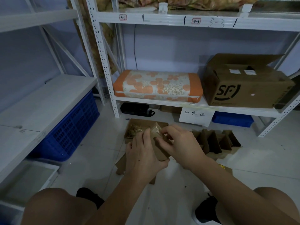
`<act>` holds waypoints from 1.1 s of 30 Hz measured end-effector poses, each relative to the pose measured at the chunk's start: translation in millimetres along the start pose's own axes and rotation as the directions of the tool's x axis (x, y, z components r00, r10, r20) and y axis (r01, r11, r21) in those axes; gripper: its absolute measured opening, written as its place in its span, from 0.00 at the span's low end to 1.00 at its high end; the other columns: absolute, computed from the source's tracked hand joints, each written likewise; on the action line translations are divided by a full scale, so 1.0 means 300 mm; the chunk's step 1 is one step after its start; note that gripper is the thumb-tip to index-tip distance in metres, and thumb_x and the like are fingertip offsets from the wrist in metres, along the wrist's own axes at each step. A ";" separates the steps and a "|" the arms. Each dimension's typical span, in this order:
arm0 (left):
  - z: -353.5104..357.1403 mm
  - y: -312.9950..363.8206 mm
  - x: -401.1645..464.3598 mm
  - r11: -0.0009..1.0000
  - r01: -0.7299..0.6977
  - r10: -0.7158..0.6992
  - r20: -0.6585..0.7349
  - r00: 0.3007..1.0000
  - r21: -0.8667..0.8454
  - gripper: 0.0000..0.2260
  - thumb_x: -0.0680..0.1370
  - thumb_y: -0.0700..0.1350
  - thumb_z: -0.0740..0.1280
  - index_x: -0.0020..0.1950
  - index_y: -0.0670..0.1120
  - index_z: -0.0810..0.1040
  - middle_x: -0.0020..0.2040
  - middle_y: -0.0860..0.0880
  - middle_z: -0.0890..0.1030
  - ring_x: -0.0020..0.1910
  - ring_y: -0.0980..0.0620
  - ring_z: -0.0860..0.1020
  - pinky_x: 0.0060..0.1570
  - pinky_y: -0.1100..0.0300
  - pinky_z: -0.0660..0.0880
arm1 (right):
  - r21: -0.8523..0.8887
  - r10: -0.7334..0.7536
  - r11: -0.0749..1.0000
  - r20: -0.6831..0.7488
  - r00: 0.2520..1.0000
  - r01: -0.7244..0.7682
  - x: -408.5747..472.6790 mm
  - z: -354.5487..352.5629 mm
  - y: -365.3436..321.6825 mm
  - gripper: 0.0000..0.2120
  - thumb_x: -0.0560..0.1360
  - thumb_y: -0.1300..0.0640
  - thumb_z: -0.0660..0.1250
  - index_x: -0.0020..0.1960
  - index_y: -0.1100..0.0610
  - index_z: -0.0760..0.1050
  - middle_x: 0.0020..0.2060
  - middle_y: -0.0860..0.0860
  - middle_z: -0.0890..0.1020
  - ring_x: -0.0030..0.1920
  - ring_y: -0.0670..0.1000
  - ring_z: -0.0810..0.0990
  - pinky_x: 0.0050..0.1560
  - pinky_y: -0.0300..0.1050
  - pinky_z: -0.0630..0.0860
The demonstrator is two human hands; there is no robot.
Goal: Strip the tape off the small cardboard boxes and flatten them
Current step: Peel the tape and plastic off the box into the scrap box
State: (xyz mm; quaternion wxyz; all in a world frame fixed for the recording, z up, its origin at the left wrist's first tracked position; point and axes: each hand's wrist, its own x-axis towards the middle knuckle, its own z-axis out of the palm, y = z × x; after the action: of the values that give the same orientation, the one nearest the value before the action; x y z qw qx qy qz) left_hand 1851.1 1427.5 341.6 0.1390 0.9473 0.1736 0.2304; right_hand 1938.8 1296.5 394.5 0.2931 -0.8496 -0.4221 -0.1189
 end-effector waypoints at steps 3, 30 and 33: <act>0.003 0.009 0.001 0.999 -0.025 0.025 0.007 1.000 0.035 0.52 0.59 0.69 0.75 0.75 0.46 0.62 0.64 0.48 0.73 0.62 0.47 0.75 0.59 0.47 0.74 | -0.071 0.003 0.997 -0.047 0.999 -0.006 0.011 0.006 -0.002 0.11 0.76 0.47 0.73 0.54 0.50 0.78 0.45 0.46 0.80 0.39 0.48 0.80 0.35 0.45 0.77; 0.004 0.000 -0.005 0.988 -0.142 0.137 0.072 0.988 0.067 0.51 0.59 0.72 0.70 0.75 0.47 0.62 0.61 0.49 0.73 0.57 0.48 0.75 0.56 0.49 0.74 | -0.235 -0.338 0.889 0.244 0.909 0.393 0.032 -0.068 0.080 0.13 0.75 0.62 0.74 0.59 0.59 0.80 0.56 0.56 0.79 0.36 0.54 0.79 0.27 0.48 0.78; -0.008 0.016 -0.005 0.987 -0.156 0.149 0.123 0.981 0.049 0.51 0.60 0.73 0.67 0.76 0.48 0.59 0.62 0.51 0.70 0.59 0.49 0.74 0.58 0.50 0.72 | -0.237 -0.321 0.892 0.269 0.908 0.385 0.056 -0.062 0.088 0.10 0.82 0.55 0.60 0.54 0.61 0.76 0.52 0.57 0.76 0.38 0.55 0.76 0.29 0.54 0.76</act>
State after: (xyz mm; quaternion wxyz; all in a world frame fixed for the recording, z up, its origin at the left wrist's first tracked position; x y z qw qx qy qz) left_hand 1849.9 1422.9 344.8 0.1034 0.9735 0.0986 0.1785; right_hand 1970.7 1283.9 406.4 0.0921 -0.7992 -0.5787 -0.1340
